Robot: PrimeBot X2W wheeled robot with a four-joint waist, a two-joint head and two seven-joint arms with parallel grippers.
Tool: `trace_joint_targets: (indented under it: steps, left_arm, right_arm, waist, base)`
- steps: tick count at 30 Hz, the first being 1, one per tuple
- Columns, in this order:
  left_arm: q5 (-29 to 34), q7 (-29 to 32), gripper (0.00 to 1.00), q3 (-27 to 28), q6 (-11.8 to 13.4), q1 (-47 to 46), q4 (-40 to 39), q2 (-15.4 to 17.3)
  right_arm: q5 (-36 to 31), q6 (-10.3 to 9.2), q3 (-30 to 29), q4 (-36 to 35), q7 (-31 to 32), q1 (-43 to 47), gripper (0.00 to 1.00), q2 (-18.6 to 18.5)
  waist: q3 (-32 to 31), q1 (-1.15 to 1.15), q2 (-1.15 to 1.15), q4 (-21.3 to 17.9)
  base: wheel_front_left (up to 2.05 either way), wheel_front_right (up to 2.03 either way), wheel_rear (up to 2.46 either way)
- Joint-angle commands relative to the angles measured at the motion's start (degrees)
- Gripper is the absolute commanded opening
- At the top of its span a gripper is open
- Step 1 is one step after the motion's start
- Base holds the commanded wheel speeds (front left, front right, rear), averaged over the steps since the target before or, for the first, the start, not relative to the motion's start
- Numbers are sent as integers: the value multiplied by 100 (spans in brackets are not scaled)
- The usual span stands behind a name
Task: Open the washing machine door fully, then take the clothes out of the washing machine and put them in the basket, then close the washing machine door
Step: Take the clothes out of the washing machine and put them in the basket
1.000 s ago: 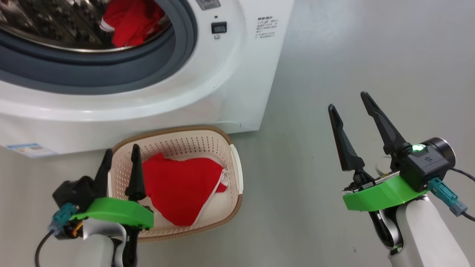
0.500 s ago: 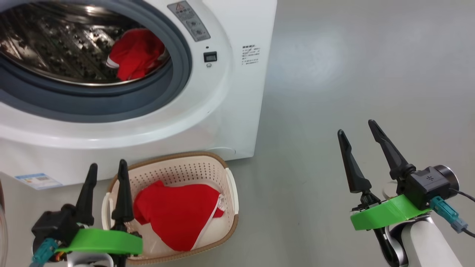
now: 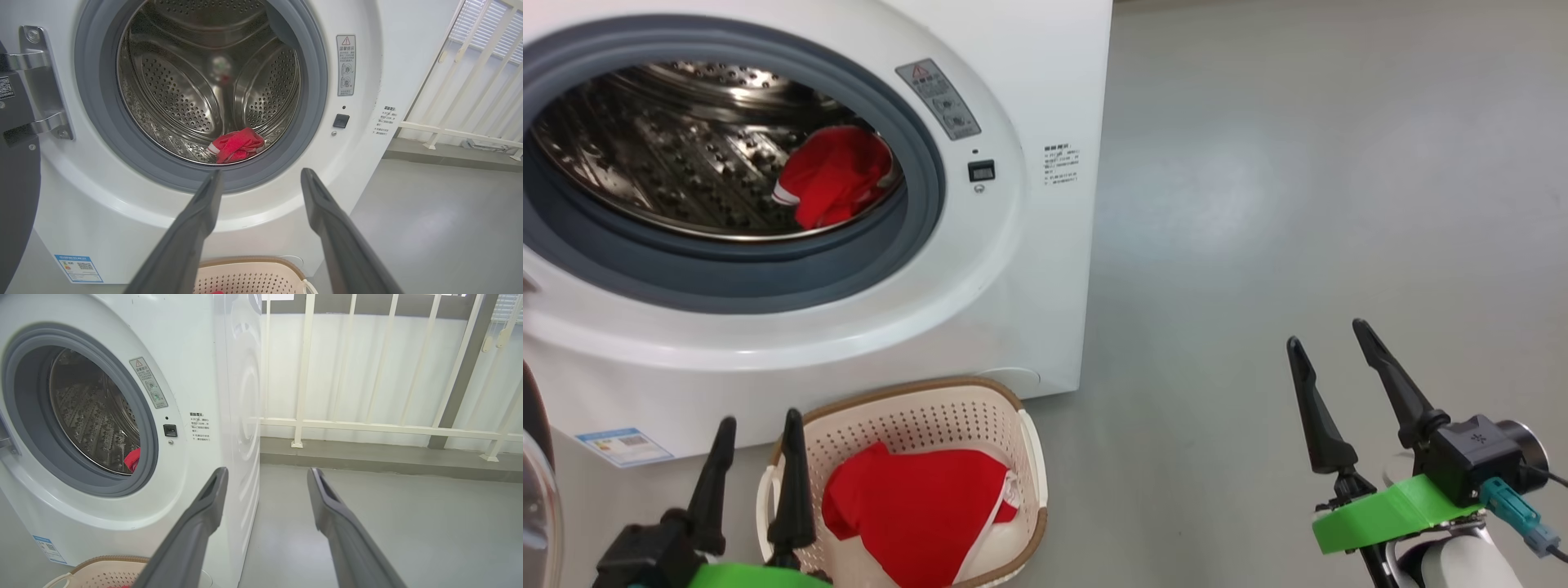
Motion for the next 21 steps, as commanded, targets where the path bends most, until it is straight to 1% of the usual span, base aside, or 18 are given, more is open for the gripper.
trace_joint_targets:
  steps: [1,9,21]
  left_arm:
    - [-7,-69,100,196,29,15,-188,82]
    - [127,-69,100,231,37,334,-229,82]
    - [113,-69,100,277,34,413,-220,82]
  right_arm:
    - [-65,20,111,-156,-36,-12,100,1]
    - [-89,20,26,-206,-36,170,100,1]
    - [-71,20,177,-213,-36,196,100,-54]
  waist:
    - [-96,0,0,-3]
    - [-247,0,0,-13]
    - [-240,0,0,-10]
  base:
    - [0,0,0]
    - [0,0,0]
    - [0,0,0]
